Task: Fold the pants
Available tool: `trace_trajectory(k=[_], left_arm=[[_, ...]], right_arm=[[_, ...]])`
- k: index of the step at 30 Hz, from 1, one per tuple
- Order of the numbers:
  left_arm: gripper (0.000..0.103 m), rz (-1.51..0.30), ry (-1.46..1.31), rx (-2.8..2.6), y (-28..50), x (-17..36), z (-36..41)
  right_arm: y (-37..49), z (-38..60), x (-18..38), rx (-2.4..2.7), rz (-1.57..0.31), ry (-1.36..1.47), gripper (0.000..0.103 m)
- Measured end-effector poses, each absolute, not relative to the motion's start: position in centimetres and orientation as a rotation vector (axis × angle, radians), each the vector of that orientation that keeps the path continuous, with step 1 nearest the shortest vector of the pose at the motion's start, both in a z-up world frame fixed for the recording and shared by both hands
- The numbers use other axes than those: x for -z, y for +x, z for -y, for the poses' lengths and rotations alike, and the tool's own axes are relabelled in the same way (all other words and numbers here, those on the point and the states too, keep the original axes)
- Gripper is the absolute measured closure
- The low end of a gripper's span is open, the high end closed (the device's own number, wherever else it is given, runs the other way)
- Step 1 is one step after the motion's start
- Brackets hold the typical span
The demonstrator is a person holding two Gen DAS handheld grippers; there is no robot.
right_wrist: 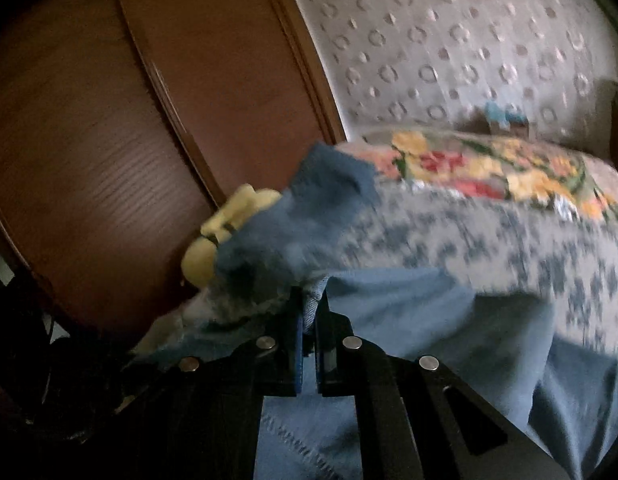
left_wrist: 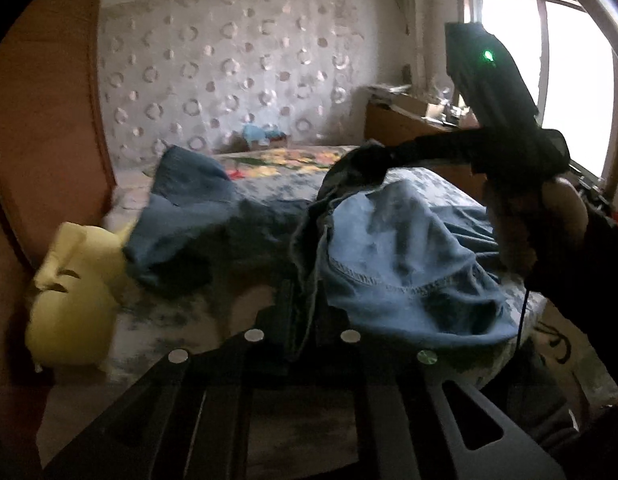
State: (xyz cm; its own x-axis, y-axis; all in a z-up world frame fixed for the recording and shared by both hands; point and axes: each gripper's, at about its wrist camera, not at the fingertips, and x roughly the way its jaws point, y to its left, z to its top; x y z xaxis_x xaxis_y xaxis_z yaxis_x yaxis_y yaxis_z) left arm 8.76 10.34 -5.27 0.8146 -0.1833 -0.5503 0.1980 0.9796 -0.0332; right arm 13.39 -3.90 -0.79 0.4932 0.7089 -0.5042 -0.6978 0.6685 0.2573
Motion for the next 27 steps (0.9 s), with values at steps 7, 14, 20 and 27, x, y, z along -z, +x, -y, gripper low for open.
trace_trajectory(k=[7, 14, 20, 27], left_arm=[[0.095, -0.631, 0.005, 0.168, 8.7, 6.7, -12.9], [0.092, -0.671, -0.023, 0.174, 8.8, 7.8, -13.0], [0.058, -0.661, -0.027, 0.172, 8.9, 7.2, -13.1], [0.057, -0.653, -0.014, 0.136, 9.3, 7.7, -12.8]], right_arm=[[14.1, -1.4, -0.1, -0.866, -0.628, -0.027, 0.099], [14.2, -2.8, 0.8, -0.807, -0.665, -0.094, 0.074], [10.6, 2.9, 0.0, -0.786, -0.598, -0.104, 0.060], [5.5, 10.7, 1.9, -0.710, -0.525, -0.102, 0.058]])
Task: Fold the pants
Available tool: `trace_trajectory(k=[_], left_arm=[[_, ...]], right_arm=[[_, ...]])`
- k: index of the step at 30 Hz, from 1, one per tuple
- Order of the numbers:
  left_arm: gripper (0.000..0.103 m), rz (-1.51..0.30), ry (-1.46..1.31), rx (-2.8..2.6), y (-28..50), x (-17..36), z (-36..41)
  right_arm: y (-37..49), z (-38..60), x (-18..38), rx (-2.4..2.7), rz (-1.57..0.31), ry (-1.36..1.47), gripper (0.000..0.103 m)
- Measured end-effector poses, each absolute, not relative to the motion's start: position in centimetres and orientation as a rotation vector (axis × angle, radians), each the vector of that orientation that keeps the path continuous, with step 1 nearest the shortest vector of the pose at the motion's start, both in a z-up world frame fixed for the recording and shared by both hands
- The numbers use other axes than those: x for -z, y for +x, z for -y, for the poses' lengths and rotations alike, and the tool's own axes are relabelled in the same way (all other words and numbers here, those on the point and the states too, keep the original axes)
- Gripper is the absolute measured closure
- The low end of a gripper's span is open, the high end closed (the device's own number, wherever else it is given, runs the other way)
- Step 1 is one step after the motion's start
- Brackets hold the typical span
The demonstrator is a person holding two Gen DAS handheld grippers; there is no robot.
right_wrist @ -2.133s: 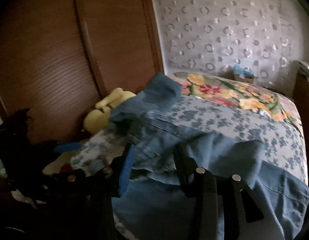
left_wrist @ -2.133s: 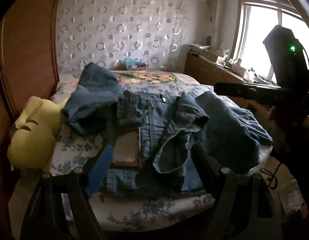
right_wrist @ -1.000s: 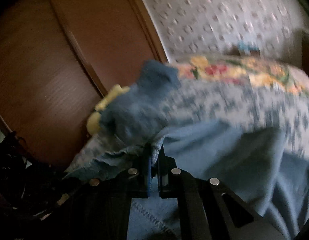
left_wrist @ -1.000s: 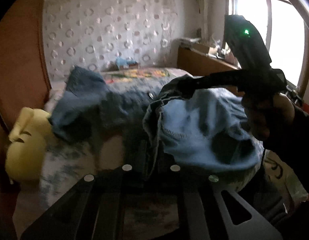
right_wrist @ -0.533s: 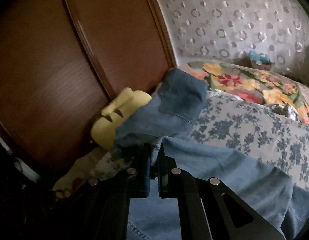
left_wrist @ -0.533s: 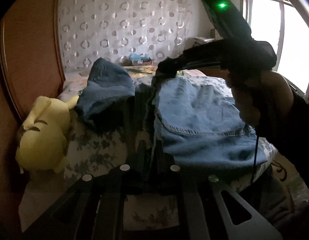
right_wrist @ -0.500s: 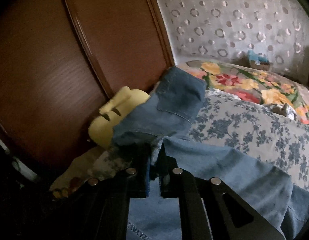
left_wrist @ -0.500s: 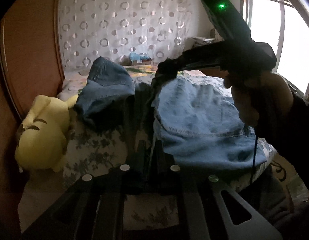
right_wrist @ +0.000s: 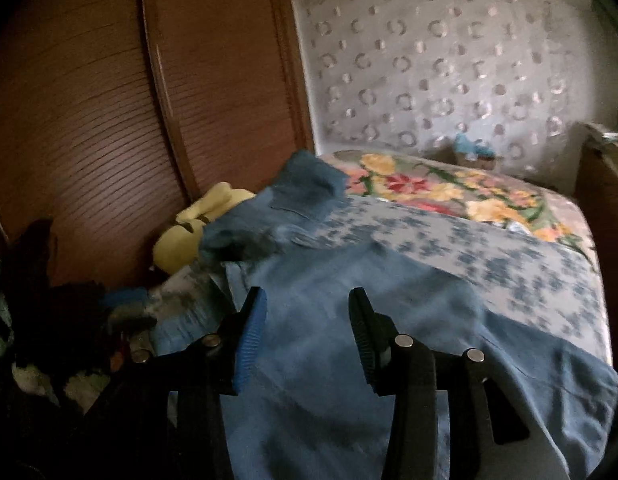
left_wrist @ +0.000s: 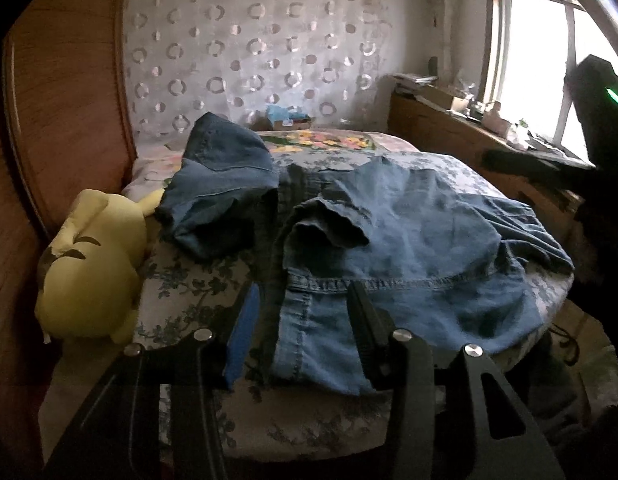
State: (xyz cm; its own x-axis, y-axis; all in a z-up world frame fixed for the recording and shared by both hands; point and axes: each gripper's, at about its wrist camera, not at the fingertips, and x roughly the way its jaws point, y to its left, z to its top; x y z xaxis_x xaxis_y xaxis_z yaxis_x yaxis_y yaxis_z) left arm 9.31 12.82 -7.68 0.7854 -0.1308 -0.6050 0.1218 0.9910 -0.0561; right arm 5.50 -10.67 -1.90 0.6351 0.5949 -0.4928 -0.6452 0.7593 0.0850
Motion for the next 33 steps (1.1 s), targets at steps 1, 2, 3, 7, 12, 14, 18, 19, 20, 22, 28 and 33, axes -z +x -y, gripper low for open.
trace_trajectory(k=[1, 2, 3, 7, 12, 14, 18, 19, 20, 22, 28, 33], left_arm=[[0.057, -0.650, -0.014, 0.135, 9.4, 7.7, -12.8], [0.057, -0.650, -0.014, 0.134, 9.4, 7.8, -12.8], [0.057, -0.653, -0.014, 0.133, 9.6, 7.9, -12.8], [0.057, -0.674, -0.002, 0.124, 10.2, 8.5, -12.7], [0.057, -0.732, 0.018, 0.106, 12.0, 10.6, -12.6], [0.057, -0.753, 0.038, 0.085, 12.6, 11.3, -12.6], [0.057, -0.782, 0.037, 0.063, 12.9, 12.4, -13.3], [0.057, -0.788, 0.036, 0.060, 12.8, 12.7, -13.5], [0.057, -0.793, 0.035, 0.060, 12.7, 13.0, -13.7], [0.057, -0.799, 0.022, 0.061, 12.3, 13.2, -14.0], [0.057, -0.749, 0.031, 0.081, 11.6, 11.4, -13.1], [0.057, -0.734, 0.076, 0.136, 12.9, 10.0, -10.7]], right_arm=[[4.7, 11.7, 2.2, -0.696, -0.525, -0.103, 0.058], [4.2, 12.6, 2.6, -0.685, -0.522, -0.103, 0.058], [3.1, 13.7, 3.0, -0.669, -0.519, -0.104, 0.057], [1.4, 16.7, 4.5, -0.579, -0.523, -0.091, 0.056], [0.6, 18.7, 7.0, -0.532, -0.567, -0.062, 0.056], [0.9, 18.5, 7.6, -0.528, -0.585, -0.051, 0.056], [1.1, 18.6, 7.9, -0.524, -0.590, -0.042, 0.056], [1.0, 18.6, 7.8, -0.526, -0.590, -0.041, 0.056], [1.2, 18.6, 7.7, -0.527, -0.592, -0.043, 0.056], [1.3, 18.6, 7.8, -0.527, -0.589, -0.052, 0.056], [1.7, 18.7, 8.4, -0.522, -0.577, -0.056, 0.056], [2.1, 18.7, 8.9, -0.520, -0.572, -0.044, 0.056]])
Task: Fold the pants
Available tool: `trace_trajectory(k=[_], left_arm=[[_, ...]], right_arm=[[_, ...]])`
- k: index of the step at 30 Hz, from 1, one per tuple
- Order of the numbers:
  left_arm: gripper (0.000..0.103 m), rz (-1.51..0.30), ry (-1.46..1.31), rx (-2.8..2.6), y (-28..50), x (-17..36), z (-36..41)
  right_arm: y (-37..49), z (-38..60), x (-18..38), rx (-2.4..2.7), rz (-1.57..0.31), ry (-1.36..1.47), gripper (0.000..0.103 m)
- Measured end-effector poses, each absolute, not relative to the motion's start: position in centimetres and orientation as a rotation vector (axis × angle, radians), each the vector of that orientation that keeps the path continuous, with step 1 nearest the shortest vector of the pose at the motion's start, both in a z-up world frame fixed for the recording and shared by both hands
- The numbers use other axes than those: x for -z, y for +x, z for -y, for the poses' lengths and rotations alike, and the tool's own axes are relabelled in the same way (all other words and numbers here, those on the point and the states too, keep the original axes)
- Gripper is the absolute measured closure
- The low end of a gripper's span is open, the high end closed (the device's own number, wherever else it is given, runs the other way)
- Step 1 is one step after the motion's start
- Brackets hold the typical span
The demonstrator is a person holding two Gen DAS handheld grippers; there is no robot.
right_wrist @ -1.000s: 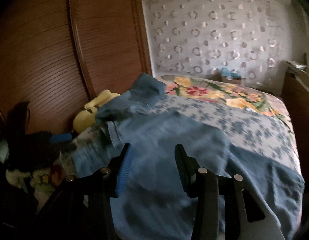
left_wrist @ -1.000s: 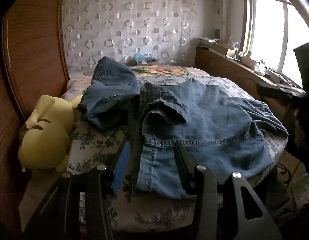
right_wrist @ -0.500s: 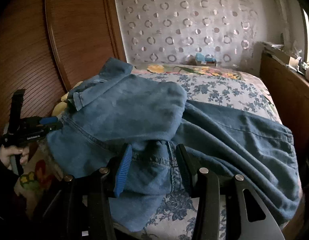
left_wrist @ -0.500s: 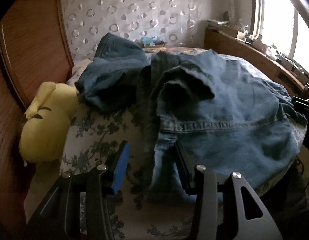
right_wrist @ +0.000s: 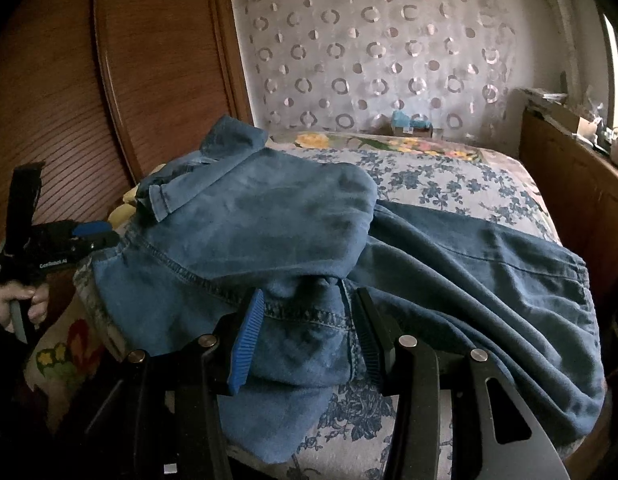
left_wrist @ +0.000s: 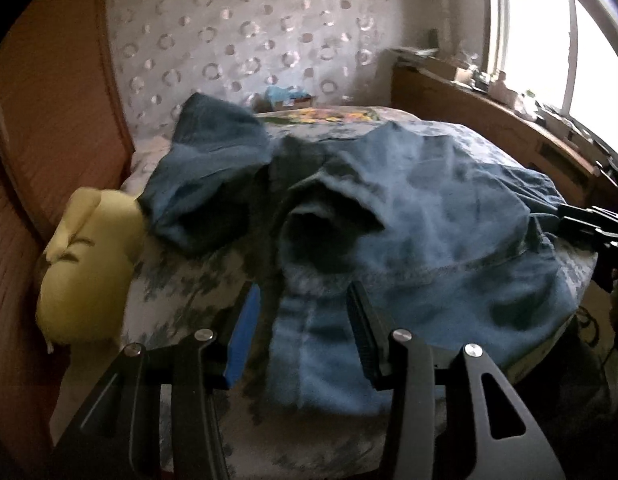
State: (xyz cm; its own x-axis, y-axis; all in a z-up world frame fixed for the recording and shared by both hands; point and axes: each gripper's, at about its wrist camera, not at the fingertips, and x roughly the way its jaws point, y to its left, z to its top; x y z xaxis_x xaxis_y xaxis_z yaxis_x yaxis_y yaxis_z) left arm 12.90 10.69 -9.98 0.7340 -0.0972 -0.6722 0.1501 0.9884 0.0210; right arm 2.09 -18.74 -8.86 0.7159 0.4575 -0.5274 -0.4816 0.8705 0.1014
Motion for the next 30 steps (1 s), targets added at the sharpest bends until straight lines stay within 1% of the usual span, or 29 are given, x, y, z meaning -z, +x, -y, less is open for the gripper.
trace_trajectory(k=[14, 18, 24, 30], left_arm=[[0.057, -0.755, 0.201, 0.155, 18.6, 9.8, -5.4], [0.057, -0.741, 0.229, 0.054, 20.5, 9.5, -6.4], [0.057, -0.714, 0.154, -0.040, 23.1, 7.5, -10.6], [0.057, -0.697, 0.105, -0.039, 23.1, 6.2, -12.1]], right_arm=[[2.3, 19.1, 9.5, -0.526, -0.587, -0.022, 0.055], [2.3, 19.4, 9.7, -0.525, -0.592, -0.021, 0.055], [2.3, 20.0, 10.1, -0.516, -0.600, -0.007, 0.055], [2.1, 20.4, 10.0, -0.509, -0.596, 0.004, 0.055]])
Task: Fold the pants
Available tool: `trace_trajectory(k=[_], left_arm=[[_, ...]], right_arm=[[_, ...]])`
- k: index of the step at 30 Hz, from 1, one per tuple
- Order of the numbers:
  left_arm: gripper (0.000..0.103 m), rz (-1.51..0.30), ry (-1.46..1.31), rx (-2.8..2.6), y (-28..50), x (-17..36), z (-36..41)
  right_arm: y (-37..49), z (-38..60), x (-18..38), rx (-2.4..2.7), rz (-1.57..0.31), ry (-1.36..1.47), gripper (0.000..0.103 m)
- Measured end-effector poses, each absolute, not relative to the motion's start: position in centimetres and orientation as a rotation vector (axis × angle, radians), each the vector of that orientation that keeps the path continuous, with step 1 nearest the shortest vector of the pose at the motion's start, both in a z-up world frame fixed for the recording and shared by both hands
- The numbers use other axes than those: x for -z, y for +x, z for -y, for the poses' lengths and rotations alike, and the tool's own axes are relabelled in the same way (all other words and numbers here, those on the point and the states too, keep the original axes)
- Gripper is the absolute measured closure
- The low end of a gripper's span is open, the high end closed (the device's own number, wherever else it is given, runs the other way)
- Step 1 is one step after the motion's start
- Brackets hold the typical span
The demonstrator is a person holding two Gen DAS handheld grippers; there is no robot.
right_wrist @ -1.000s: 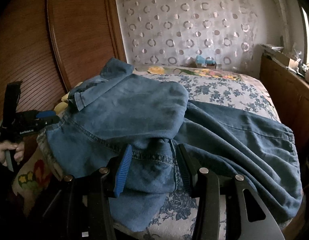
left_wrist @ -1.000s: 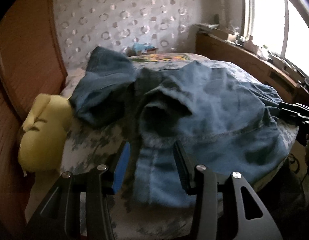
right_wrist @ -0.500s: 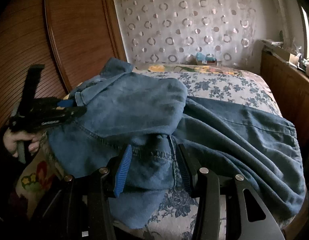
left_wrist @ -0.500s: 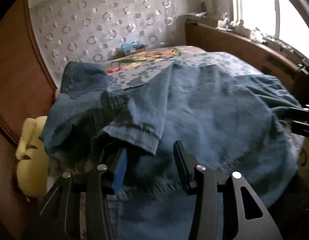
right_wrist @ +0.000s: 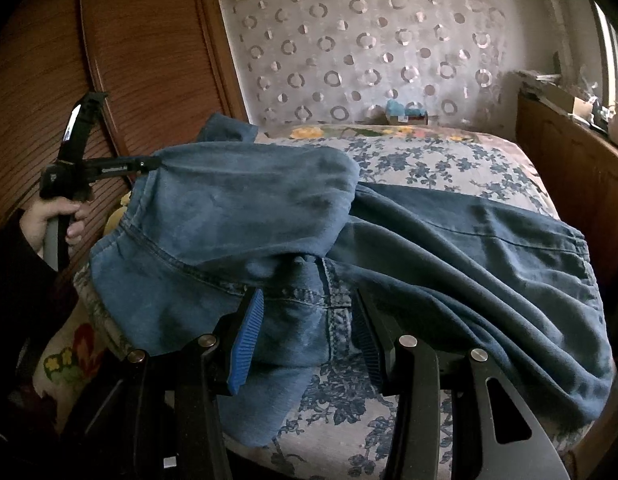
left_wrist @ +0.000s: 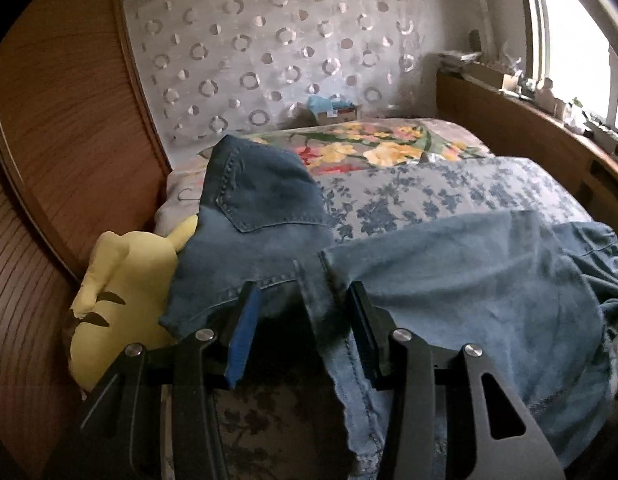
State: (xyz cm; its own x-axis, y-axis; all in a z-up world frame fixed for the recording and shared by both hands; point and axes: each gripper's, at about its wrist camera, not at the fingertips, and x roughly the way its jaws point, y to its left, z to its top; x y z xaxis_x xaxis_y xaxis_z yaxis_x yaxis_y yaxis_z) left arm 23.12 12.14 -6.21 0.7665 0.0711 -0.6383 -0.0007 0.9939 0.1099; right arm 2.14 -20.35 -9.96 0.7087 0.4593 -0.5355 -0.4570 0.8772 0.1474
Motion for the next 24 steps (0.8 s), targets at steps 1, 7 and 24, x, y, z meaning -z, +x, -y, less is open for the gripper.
trace_trajectory(k=[1, 7, 24], left_arm=[[0.057, -0.689, 0.105, -0.030, 22.6, 6.2, -11.9], [0.057, -0.672, 0.112, 0.037, 20.4, 6.1, -9.8], [0.057, -0.677, 0.076, 0.244, 15.8, 7.5, -1.8]], right_arm=[[2.1, 20.5, 10.0, -0.507, -0.592, 0.006, 0.055], [1.7, 21.5, 10.0, -0.484, -0.581, 0.021, 0.055], [-0.1, 26.4, 10.1, -0.372, -0.566, 0.057, 0.055]])
